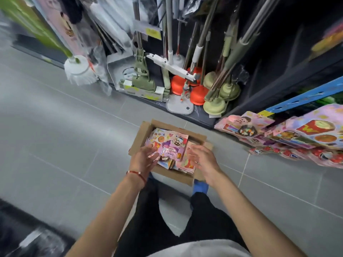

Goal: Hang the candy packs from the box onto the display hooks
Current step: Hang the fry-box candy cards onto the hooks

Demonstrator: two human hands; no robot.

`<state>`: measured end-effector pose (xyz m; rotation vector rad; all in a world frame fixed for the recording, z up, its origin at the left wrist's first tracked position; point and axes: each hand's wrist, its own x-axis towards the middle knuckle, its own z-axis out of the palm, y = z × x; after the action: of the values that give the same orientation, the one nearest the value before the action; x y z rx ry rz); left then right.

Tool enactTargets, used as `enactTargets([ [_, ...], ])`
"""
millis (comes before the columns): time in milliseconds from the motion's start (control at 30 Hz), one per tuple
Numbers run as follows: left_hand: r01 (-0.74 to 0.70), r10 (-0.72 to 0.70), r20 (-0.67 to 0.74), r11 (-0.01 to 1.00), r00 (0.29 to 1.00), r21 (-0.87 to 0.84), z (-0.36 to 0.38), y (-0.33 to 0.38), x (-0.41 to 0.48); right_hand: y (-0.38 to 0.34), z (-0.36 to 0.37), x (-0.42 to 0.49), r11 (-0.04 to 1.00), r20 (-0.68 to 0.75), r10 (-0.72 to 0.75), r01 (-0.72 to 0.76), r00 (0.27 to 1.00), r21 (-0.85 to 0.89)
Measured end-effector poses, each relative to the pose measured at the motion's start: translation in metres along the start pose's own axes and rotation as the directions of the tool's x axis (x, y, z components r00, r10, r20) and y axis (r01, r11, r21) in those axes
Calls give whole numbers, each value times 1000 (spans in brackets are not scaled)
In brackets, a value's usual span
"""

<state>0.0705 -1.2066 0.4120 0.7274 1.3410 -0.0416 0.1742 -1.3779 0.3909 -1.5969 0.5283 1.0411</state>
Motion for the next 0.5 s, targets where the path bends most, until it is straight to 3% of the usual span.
enactTargets([
  [267, 59, -67, 8, 919, 998, 389, -60, 14, 116, 59, 73, 73, 988, -137, 140, -130, 981, 83],
  [500, 115, -110, -43, 825, 993, 553, -82, -18, 237, 125, 85, 174, 976, -191, 216, -207, 957, 67],
])
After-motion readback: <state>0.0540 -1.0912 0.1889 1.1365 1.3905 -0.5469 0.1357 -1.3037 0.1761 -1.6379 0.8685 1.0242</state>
